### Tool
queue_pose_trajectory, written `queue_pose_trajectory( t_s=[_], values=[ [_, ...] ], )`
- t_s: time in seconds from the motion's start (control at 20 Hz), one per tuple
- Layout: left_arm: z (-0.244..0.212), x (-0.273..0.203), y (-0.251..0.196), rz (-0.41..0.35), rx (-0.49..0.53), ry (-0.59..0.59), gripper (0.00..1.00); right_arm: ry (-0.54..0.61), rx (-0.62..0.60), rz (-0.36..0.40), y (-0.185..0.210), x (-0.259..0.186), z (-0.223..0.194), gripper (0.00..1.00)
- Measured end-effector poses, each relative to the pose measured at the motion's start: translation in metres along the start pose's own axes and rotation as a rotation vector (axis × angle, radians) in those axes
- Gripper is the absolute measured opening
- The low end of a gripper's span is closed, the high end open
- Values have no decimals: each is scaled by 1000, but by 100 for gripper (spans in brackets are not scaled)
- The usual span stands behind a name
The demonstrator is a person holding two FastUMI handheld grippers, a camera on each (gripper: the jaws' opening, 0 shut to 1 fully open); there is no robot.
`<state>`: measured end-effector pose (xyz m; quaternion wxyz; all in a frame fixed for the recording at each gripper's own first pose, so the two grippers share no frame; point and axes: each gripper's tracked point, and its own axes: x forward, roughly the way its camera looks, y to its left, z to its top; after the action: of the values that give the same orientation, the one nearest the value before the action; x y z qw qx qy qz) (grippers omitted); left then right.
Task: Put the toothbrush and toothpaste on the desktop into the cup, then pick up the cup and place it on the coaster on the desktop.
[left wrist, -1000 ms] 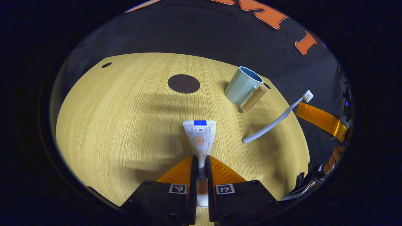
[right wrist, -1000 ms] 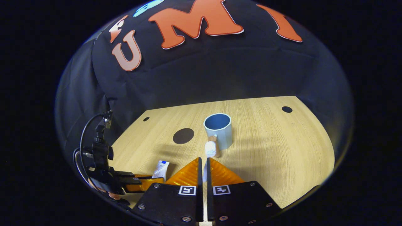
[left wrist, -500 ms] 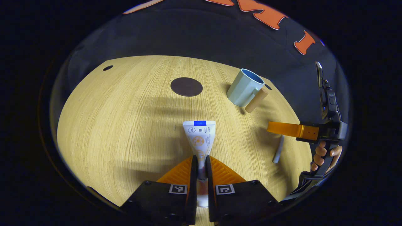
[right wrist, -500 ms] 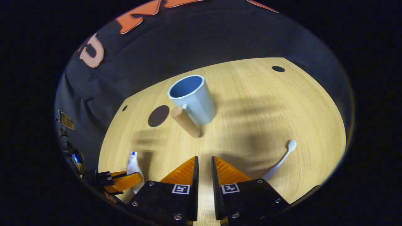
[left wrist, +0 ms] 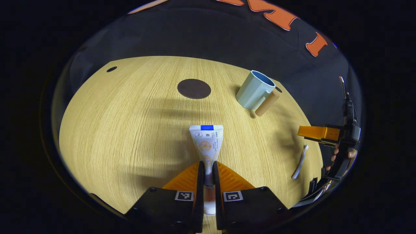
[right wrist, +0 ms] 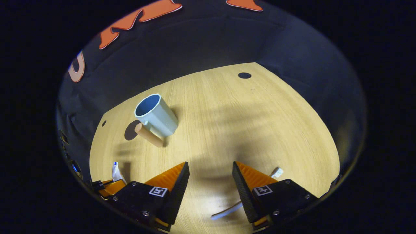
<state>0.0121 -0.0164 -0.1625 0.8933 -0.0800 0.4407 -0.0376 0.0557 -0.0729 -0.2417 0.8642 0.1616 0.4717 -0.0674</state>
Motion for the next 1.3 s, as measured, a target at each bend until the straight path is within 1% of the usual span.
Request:
queue_pose_trajectory(
  t_s=[0.05, 0.2, 0.3, 0.5, 0.6, 0.65, 0.7, 0.75, 0.8, 0.85, 0.9, 0.95, 1.0, 1.05, 1.1, 1.15, 1.2, 1.25, 1.3],
  values=[
    [-1, 1, 0, 3, -4, 2, 19, 7, 16, -10, -5, -1, -4, 83],
    [-3, 2, 0, 14, -8, 5, 19, 48, 90, -28, -23, -7, -18, 85],
    [-4, 4, 0, 19, -10, 10, 19, 61, 114, -62, -38, -11, -24, 86],
    [0, 0, 0, 16, -14, 13, 19, 84, 104, -111, -49, -11, -40, 84],
    [1, -3, 0, 12, -16, 16, 19, 120, 89, -118, -45, -10, -54, 83],
    [0, -1, 0, 12, -17, 17, 19, 141, 82, -118, -43, -10, -62, 80],
    [1, -1, 0, 13, -18, 15, 19, 160, 69, -126, -43, -9, -68, 79],
    [-1, 2, -1, 16, -18, 13, 19, 171, 54, -147, -45, -6, -73, 77],
    [-1, 3, -1, 17, -18, 9, 19, 179, 48, -166, -47, -2, -76, 70],
    [-1, 2, -1, 17, -20, 7, 19, 190, 46, -174, -45, 1, -80, 74],
    [-1, 2, -1, 16, -22, 7, 19, 209, 46, -184, -44, 2, -84, 72],
    [-2, 4, -1, 18, -25, 8, 19, 183, 34, -194, -45, 6, -79, 70],
    [-1, 3, -2, 18, -28, 10, 19, 189, 30, -193, -44, 10, -81, 67],
    [0, 1, -2, 19, -30, 11, 19, 176, 12, -213, -46, 9, -78, 55],
    [0, 1, -3, 19, -29, 9, 19, 166, 3, -221, -47, 10, -74, 53],
    [0, 2, -2, 20, -29, 8, 19, 164, 6, -226, -48, 13, -72, 37],
    [0, 1, -2, 20, -32, 6, 19, 160, 25, -225, -49, 11, -68, 33],
    [-1, 2, -2, 18, -34, 5, 19, 155, 28, -215, -49, 14, -65, 16],
    [0, 1, -2, 17, -38, 4, 19, 145, 34, -208, -50, 15, -62, 13]
  ],
)
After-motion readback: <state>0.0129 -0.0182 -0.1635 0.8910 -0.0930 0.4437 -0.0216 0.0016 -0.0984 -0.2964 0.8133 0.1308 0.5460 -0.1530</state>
